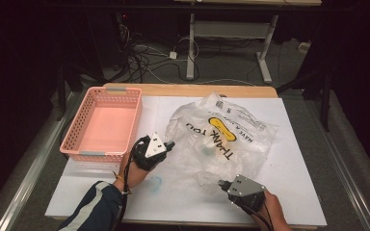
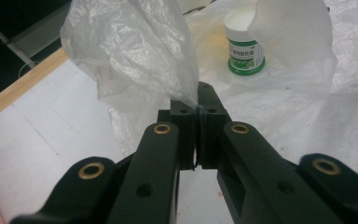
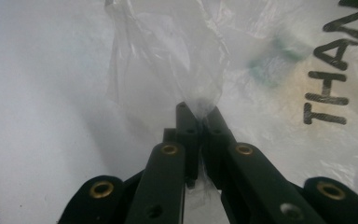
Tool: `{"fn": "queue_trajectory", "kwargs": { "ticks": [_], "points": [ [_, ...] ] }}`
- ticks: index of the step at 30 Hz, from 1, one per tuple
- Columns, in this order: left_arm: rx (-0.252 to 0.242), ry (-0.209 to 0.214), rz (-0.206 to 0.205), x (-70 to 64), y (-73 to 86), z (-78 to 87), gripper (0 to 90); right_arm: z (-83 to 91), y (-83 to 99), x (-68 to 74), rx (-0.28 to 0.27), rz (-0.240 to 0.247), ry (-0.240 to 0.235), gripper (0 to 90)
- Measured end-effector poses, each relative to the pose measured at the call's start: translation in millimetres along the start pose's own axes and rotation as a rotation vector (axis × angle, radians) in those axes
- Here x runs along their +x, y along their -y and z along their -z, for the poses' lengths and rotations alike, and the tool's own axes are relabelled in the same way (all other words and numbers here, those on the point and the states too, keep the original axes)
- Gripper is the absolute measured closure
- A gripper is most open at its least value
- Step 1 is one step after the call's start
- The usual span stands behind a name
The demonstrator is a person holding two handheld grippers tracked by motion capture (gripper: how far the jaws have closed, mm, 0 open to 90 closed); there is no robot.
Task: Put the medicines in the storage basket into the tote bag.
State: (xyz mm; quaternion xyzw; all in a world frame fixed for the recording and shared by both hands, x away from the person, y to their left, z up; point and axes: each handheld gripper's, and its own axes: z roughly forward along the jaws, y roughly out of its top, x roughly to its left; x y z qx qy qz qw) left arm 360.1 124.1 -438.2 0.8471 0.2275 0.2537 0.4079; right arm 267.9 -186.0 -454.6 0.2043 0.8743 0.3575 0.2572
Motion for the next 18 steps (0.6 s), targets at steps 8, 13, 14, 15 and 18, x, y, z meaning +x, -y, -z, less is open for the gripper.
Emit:
{"fn": "queue_trajectory", "kwargs": {
  "ticks": [8,13,14,15,18],
  "points": [
    [-0.086,-0.032,0.011,9.4,-8.7,23.8,86.0,21.8,-9.9,-11.8,-0.107,-0.027,0.05,89.9],
    [-0.133,-0.052,0.021,14.9,-12.9,44.0,86.0,39.0,-19.5,-25.6,-0.179,-0.047,0.103,90.0],
    [-0.144,-0.06,0.022,16.7,-14.0,49.1,86.0,42.9,-21.8,-29.3,-0.191,-0.046,0.116,90.0],
    [-0.157,-0.066,0.024,18.6,-15.3,54.2,86.0,47.0,-24.2,-33.1,-0.202,-0.042,0.135,90.0],
    [-0.19,-0.082,0.036,24.3,-19.2,67.8,86.0,60.2,-32.0,-47.2,-0.251,-0.051,0.182,90.0]
  ]
}}
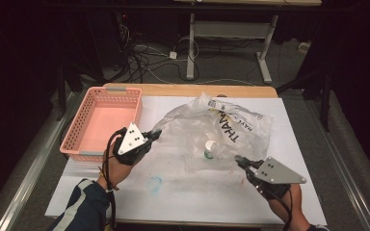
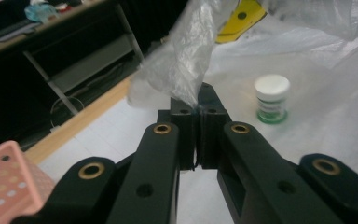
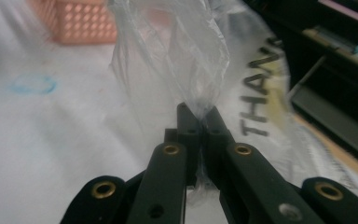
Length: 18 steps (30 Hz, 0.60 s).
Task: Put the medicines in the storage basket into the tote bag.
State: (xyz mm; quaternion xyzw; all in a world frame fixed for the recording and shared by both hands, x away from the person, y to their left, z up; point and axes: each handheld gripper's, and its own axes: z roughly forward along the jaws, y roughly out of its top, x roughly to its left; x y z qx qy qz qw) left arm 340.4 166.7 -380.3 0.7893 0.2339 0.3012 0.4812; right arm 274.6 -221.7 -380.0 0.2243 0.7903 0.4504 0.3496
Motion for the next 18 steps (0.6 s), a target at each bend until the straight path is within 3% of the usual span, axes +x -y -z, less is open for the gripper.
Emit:
{"fn": "queue_trajectory", "kwargs": {
  "ticks": [4,7,18],
  "points": [
    [-0.027,-0.019,0.0,5.2,-5.5,9.5,85.9,8.7,-12.6,-18.2,-0.06,-0.003,0.061,90.0],
    [-0.043,-0.028,-0.002,5.8,-8.6,15.0,86.0,10.2,-16.0,-24.1,-0.077,-0.003,0.089,90.0],
    [-0.09,-0.05,-0.013,5.9,-15.0,43.0,85.9,9.4,-23.4,-23.2,-0.107,0.023,0.111,90.0]
  ]
}}
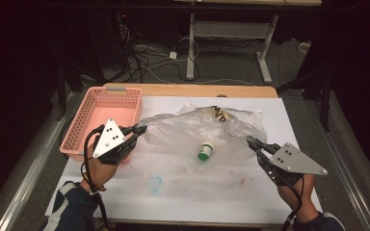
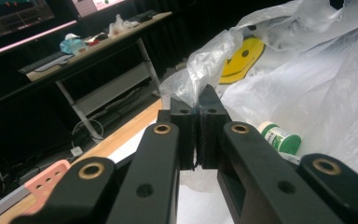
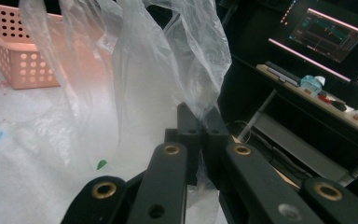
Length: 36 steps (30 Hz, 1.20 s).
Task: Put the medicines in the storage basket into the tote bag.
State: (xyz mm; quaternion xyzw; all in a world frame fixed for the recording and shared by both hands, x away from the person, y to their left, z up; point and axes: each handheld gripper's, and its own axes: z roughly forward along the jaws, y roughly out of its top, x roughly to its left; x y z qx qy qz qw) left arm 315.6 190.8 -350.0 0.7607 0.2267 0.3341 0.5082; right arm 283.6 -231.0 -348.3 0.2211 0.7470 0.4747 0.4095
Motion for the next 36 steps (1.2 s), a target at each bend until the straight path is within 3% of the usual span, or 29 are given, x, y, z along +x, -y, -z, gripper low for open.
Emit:
{"fn": "queue_trajectory", "kwargs": {
  "ticks": [5,9,10,13,17,22,26,36],
  "points": [
    [-0.012,0.0,0.004,1.6,-3.3,2.5,85.9,-4.4,-2.7,-9.7,-0.018,-0.042,0.004,90.0],
    [-0.028,0.001,0.014,1.5,-8.3,-1.1,85.9,-10.0,-11.4,-15.2,-0.024,-0.023,0.007,90.0],
    [-0.03,0.002,0.016,1.3,-9.7,-2.7,85.9,-11.3,-15.1,-17.9,-0.019,-0.038,-0.01,90.0],
    [-0.042,0.0,0.023,0.9,-14.1,-9.9,85.9,-11.5,-27.4,-28.3,-0.055,-0.05,-0.004,90.0],
    [-0.057,0.009,0.06,3.3,-19.9,-25.6,85.9,-21.2,-41.0,-43.2,-0.065,-0.076,-0.023,90.0],
    [-0.053,0.005,0.069,4.7,-22.2,-48.4,85.9,-40.2,-47.5,-52.8,-0.071,-0.09,-0.035,90.0],
    [-0.057,0.007,0.078,8.3,-21.5,-67.1,85.9,-60.8,-47.0,-56.7,-0.045,-0.098,-0.036,90.0],
    [-0.094,0.026,0.161,32.2,-35.2,-109.3,85.9,-107.4,-56.2,-70.7,0.009,-0.133,-0.018,90.0]
  ]
}}
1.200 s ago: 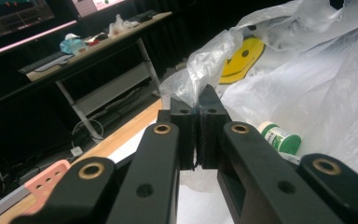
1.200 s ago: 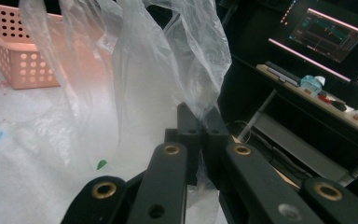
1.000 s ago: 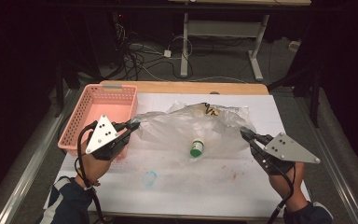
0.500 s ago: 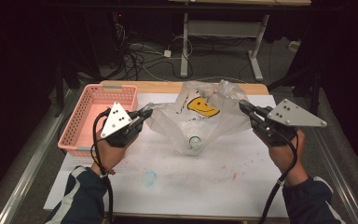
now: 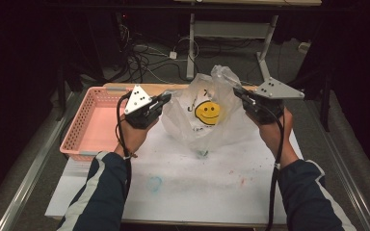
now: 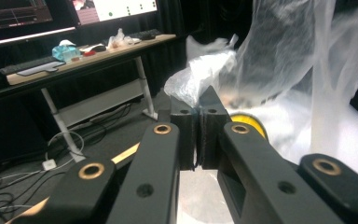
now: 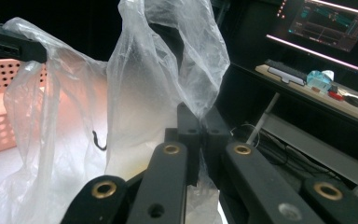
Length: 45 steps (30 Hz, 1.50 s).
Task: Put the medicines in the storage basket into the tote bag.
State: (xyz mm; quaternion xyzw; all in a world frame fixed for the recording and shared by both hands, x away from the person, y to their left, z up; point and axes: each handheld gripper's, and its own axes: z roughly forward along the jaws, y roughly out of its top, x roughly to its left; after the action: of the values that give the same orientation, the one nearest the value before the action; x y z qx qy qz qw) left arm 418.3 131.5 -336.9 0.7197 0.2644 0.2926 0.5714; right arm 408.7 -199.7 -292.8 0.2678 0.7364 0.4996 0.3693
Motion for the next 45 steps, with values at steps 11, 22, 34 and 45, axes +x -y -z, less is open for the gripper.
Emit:
{"fn": "queue_trajectory", "kwargs": {
  "ticks": [11,22,34,45],
  "points": [
    [-0.069,0.041,-0.074,-14.1,-51.8,-16.2,86.0,-10.5,-37.9,13.8,-0.031,0.008,-0.031,90.0],
    [-0.133,0.055,-0.113,-23.0,-94.5,-13.5,86.1,-3.3,-70.5,18.1,-0.063,0.039,-0.026,90.0],
    [-0.152,0.041,-0.148,-24.6,-122.7,-8.4,85.8,2.5,-89.0,7.1,-0.11,-0.002,-0.022,90.0],
    [-0.072,0.022,-0.094,-16.1,-89.4,-31.8,79.1,-24.9,-56.1,0.1,-0.013,-0.032,-0.01,90.0]
  ]
}}
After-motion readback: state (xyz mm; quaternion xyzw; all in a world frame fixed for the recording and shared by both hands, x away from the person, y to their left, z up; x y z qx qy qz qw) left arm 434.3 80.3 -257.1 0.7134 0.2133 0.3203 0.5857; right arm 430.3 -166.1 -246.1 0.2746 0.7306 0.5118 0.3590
